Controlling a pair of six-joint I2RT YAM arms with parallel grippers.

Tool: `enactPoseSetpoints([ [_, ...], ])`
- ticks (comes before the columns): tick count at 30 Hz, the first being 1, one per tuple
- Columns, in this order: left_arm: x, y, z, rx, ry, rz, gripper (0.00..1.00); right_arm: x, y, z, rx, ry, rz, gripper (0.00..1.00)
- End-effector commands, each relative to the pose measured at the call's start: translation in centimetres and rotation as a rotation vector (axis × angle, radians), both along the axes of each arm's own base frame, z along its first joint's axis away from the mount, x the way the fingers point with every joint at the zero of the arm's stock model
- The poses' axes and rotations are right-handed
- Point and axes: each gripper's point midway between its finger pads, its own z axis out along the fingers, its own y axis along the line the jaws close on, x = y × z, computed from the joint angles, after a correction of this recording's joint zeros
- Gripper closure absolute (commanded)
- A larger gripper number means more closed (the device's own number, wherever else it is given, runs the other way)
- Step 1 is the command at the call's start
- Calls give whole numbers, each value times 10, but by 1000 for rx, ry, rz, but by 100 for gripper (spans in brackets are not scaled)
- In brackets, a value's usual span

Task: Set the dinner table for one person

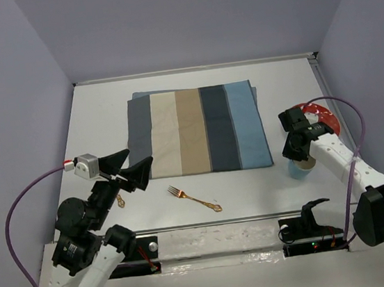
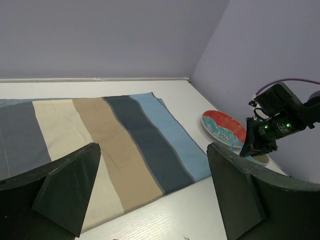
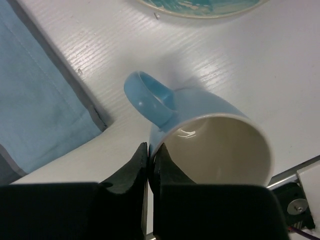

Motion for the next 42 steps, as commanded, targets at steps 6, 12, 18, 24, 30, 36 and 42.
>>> enactPoseSetpoints([
  [6,-2,2,9,0,-35,4,1,48,6,86,-27,-197,71,100],
  [12,8,-3,1,25,5,8,1,146,76,172,6,-403,375,100],
  [18,17,-7,-11,53,52,15,1,263,125,178,-62,-416,577,100],
  [24,24,-9,-17,74,78,23,1,326,146,140,-113,-354,666,100],
  [30,29,-11,-21,86,96,31,1,346,151,127,-139,-356,686,100],
  [36,31,-10,-23,89,102,40,1,344,151,105,-135,-317,694,100],
  [42,33,-9,-24,90,107,47,1,349,155,93,-123,-314,699,100],
])
